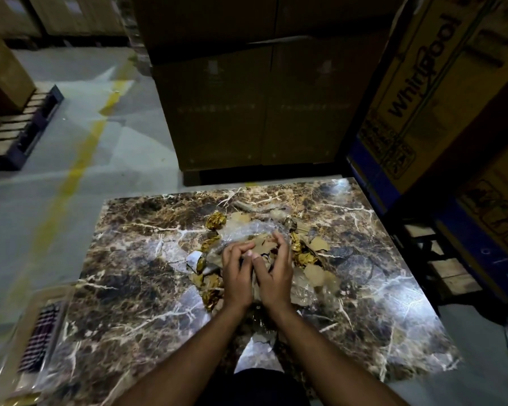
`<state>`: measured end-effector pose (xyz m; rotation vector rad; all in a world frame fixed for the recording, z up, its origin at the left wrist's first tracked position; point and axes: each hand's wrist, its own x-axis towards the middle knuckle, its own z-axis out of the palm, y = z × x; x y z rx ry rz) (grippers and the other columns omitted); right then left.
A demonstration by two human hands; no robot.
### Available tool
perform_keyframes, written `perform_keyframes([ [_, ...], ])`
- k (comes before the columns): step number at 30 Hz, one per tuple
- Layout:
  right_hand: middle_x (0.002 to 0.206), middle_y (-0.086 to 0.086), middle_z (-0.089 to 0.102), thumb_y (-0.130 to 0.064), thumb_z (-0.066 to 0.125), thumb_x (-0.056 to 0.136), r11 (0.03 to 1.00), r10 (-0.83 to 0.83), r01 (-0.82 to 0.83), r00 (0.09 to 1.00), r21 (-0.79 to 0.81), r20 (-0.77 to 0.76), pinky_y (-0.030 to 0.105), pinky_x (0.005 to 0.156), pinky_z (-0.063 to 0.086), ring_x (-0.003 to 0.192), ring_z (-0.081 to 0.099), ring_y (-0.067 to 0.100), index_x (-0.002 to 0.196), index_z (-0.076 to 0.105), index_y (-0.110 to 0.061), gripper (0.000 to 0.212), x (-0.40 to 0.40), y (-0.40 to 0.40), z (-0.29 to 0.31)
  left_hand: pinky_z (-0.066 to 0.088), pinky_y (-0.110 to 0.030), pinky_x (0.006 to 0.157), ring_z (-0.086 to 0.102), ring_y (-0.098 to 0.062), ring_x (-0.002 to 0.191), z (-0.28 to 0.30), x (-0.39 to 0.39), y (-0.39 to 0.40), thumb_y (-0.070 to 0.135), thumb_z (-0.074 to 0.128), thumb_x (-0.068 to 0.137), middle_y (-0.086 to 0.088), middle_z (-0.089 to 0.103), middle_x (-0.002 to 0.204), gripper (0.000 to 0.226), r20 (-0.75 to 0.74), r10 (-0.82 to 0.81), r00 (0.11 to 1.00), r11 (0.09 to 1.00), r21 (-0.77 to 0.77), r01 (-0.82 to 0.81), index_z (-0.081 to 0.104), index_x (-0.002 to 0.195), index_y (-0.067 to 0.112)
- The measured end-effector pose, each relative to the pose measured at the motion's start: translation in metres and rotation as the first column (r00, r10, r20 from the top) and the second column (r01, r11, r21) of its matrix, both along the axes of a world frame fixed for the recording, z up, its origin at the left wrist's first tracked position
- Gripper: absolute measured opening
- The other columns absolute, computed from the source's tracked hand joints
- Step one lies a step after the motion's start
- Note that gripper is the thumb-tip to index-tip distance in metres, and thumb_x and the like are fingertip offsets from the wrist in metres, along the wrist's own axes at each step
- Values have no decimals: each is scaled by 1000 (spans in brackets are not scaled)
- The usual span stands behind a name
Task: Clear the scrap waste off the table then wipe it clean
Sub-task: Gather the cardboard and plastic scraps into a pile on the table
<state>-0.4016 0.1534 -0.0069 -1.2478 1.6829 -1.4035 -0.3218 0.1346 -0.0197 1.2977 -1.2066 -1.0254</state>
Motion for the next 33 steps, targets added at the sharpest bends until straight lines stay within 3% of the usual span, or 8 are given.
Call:
perform_keyframes([
  [4, 146, -18, 31, -74, 44, 77, 998, 14, -13, 1000, 61, -11, 3, 79, 30, 116, 42, -11, 153, 36, -33, 87, 0, -6, 12, 44, -9, 78, 54, 7, 89, 11, -5, -1, 39, 51, 92, -9, 51, 106, 30, -97, 61, 993, 998, -14, -62, 64, 91, 12],
  [7, 132, -1, 46, -74, 46, 74, 999, 0, 0, 1000, 33, 15, 1, 70, 36, 103, 45, -19, 118, 63, -30, 65, 1, -9, 21, 45, -19, 73, 53, -2, 80, 19, -7, -4, 50, 50, 83, -12, 51, 99, 41, -144, 99, 985, 994, -25, -103, 58, 80, 10],
  [10, 127, 5, 47, -72, 51, 76, 1000, -13, 13, 1000, 2, 16, 24, 84, 52, 112, 49, -8, 92, 61, -41, 36, 1, -12, 23, 39, -9, 67, 49, 6, 73, 33, -8, -5, 46, 50, 79, -16, 48, 88, 41, -153, 127, 980, 987, -75, -140, 54, 73, 6],
  [13, 142, 3, 48, -66, 55, 80, 999, 20, -19, 999, -30, 31, 37, 98, 48, 129, 50, 17, 87, 60, -42, 25, 0, -16, 24, 39, -15, 67, 46, -3, 70, 40, -9, -9, 43, 51, 78, -17, 47, 79, 33, -192, 141, 971, 983, -94, -161, 50, 65, 12],
  [17, 103, -2, 69, -57, 59, 81, 989, 123, -108, 979, -99, 161, 32, 78, 55, 93, 66, 8, 92, 60, -24, 34, 1, -13, 38, 38, -38, 63, 42, -24, 67, 43, -9, -14, 39, 56, 79, -11, 45, 70, 26, -335, 147, 931, 986, -23, -164, 46, 68, 17],
  [25, 82, -7, 66, -45, 59, 75, 988, 93, -64, 973, -140, 210, 39, 71, 54, 76, 61, 8, 87, 62, -22, 26, -4, -20, 47, 58, -40, 75, 68, -23, 94, 51, -15, -17, 41, 51, 82, -12, 69, 103, 33, -252, 14, 968, 994, -101, -40, 67, 101, 18],
  [30, 79, 5, 60, -38, 61, 72, 973, 125, -69, 961, -222, 249, 42, 70, 51, 75, 55, 18, 81, 60, -11, 29, -11, -29, 57, 40, -46, 111, 41, -17, 141, 51, -13, -24, 52, 51, 83, -5, 47, 149, 48, -131, -40, 991, 995, -94, 28, 63, 126, 33],
  [33, 78, 3, 58, -35, 59, 72, 956, 145, -67, 955, -287, 260, 37, 71, 47, 75, 53, 18, 79, 59, -12, 24, -12, -35, 66, 42, -56, 110, 48, -16, 138, 59, -9, -23, 59, 57, 83, 3, 52, 147, 44, -196, -113, 974, 993, -47, 106, 62, 125, 45],
])
